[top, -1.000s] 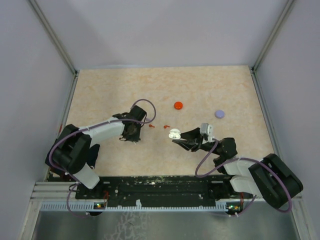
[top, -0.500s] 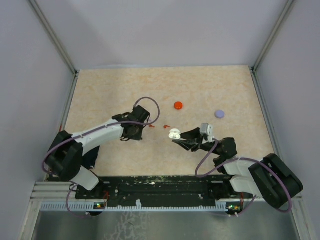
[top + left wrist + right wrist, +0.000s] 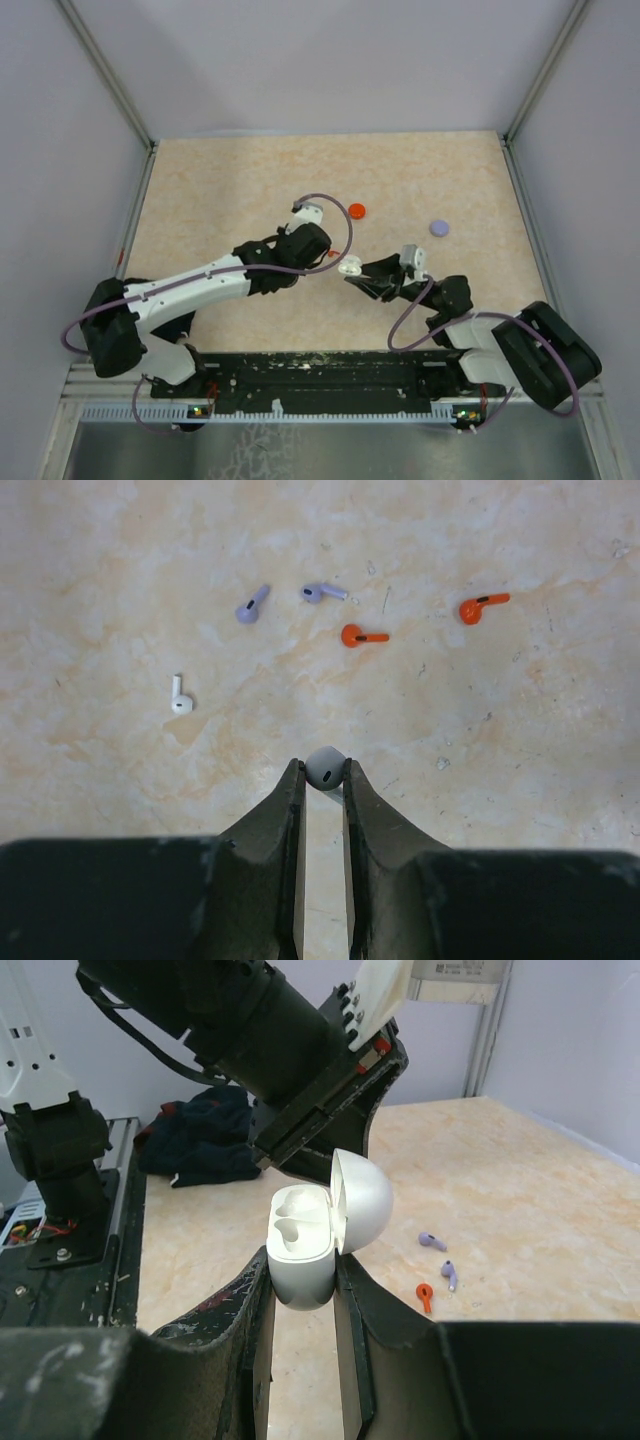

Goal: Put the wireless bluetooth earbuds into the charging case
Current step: Pick up the earbud from the center of the board, then place the earbud in the charging case.

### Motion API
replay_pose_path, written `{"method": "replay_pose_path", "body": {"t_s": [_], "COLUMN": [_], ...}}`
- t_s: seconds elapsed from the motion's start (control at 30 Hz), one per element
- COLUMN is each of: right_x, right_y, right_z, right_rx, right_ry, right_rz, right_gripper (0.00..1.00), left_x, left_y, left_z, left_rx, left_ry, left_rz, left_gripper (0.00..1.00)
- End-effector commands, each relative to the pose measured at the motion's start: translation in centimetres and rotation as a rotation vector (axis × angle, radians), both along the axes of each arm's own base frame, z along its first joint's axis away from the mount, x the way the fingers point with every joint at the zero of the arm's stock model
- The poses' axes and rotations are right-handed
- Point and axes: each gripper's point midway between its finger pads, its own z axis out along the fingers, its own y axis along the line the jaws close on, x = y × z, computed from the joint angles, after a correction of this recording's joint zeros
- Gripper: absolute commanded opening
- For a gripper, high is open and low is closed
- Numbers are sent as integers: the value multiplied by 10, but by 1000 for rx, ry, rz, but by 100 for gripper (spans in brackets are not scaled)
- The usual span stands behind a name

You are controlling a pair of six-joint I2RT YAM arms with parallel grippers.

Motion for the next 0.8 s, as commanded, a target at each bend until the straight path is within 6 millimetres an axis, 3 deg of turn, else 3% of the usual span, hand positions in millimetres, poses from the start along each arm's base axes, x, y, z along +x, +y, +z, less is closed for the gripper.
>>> {"method": "replay_pose_path", "body": {"t_s": [0.0, 0.3, 0.47, 0.77], "right_x": [-1, 18, 29, 30], "right_y": [-2, -9, -15, -21], "right_z": [19, 11, 3, 7], "right_rx": [56, 45, 16, 49], "right_ry": [-72, -52, -48, -43], "right_rz": [-27, -140, -214, -248], "right_gripper": [0, 0, 0, 0], "left_x": [8, 1, -5, -27], "left_y": [-12, -40, -58, -97], "left_z": [37, 67, 94, 141], "left_rx": [12, 31, -12, -160], "left_ry": [-146, -254, -331, -514], "left_rz": [9, -29, -84, -240], "left_gripper": [14, 14, 14, 14]}}
